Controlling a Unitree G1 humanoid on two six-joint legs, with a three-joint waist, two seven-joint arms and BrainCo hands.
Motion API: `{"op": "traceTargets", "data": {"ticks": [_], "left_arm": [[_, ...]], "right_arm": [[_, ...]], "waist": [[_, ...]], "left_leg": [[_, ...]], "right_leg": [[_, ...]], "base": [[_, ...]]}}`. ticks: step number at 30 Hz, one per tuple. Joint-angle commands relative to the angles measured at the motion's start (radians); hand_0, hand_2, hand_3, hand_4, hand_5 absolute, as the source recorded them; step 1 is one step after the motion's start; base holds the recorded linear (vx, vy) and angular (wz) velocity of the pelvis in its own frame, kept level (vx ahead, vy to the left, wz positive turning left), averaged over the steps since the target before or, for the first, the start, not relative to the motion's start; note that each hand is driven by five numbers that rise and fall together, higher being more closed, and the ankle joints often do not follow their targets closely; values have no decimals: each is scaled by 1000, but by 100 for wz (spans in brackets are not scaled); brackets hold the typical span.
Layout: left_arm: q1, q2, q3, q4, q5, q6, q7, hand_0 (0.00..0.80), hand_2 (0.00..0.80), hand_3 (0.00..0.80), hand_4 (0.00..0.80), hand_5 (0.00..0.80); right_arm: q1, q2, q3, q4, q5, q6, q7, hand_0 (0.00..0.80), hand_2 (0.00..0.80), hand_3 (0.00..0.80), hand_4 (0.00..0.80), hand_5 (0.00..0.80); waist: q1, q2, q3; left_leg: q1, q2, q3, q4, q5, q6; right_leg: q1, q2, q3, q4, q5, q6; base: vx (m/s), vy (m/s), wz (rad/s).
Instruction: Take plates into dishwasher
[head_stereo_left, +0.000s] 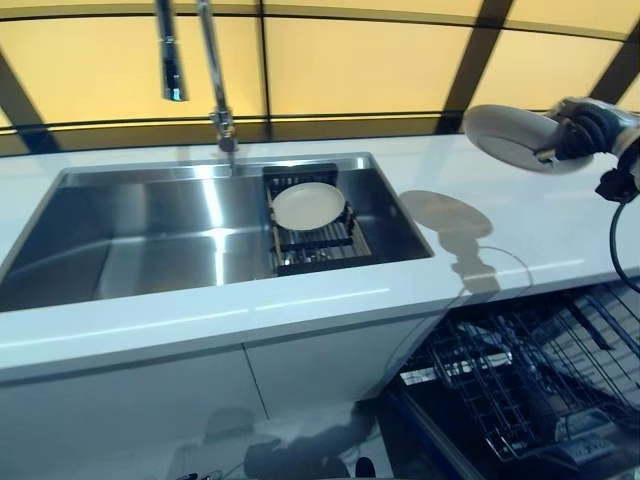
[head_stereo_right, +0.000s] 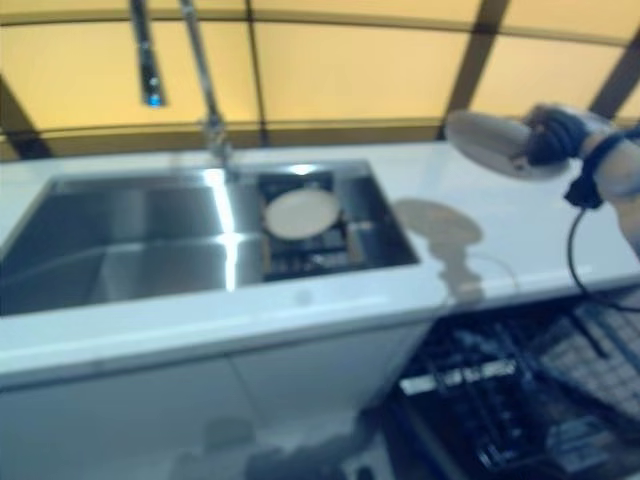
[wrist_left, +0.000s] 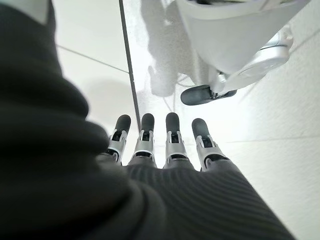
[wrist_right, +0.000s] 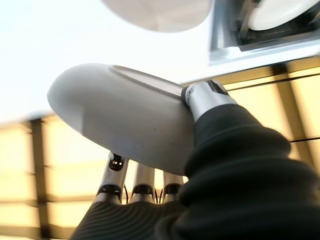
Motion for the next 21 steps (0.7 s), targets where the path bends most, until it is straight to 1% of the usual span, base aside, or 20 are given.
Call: {"op": "traceTargets", "data": {"ticks": [1,4,8,9,12,14,16,21], "left_arm": [[-66,32,-48,65,39,-23,-6,0,0,0,0,0],[-72,34,-54,74,41,-25,-4,0,0,0,0,0],[-74,31,-58,78,36,-20,4,0,0,0,0,0],[-74,28,-56,79,36,-19,7,0,0,0,0,0],[-79,27,-57,81,45,-20,8,0,0,0,0,0],[-82,28,-60,82,50,-24,8,0,0,0,0,0],[-86,25,-59,82,52,-34,13,0,0,0,0,0],[-92,23,-58,87,66,-52,16,0,0,0,0,0]], "right_arm": [[6,-57,-149,30,105,10,-15,800,800,800,800,800],[102,-68,-251,43,140,0,-15,800,800,800,800,800],[196,-84,-342,71,177,-11,-7,800,800,800,800,800],[232,-91,-373,85,183,-22,-3,800,800,800,800,800],[336,-99,-466,105,204,-42,6,800,800,800,800,800],[380,-99,-505,108,210,-47,11,800,800,800,800,800],[446,-92,-557,104,229,-49,21,800,800,800,800,800],[527,-62,-609,94,224,-52,33,800,800,800,800,800]], "waist": [[-26,-44,37],[-55,-41,44],[-94,-38,55],[-109,-35,60],[-134,-32,71],[-140,-32,76],[-156,-28,86],[-168,-23,97]], "left_leg": [[76,2,-11,0,-58,39],[79,4,7,0,-63,37],[89,7,37,0,-72,36],[91,8,47,0,-74,35],[93,12,65,0,-77,33],[94,14,71,0,-78,32],[95,14,79,0,-80,30],[97,12,86,0,-87,31]], "right_leg": [[36,-65,2,4,-10,92],[15,-62,24,4,-1,93],[-12,-57,46,4,11,92],[-19,-56,53,4,14,92],[-35,-53,66,4,21,92],[-42,-52,70,4,24,92],[-56,-50,80,4,31,92],[-72,-49,91,4,38,92]], "base": [[-6,-30,-17],[-13,-30,-19],[-2,-24,-24],[-2,-29,-33],[-17,-36,-16],[-32,-34,-7],[-29,-36,-13],[-6,-36,-10]]}}
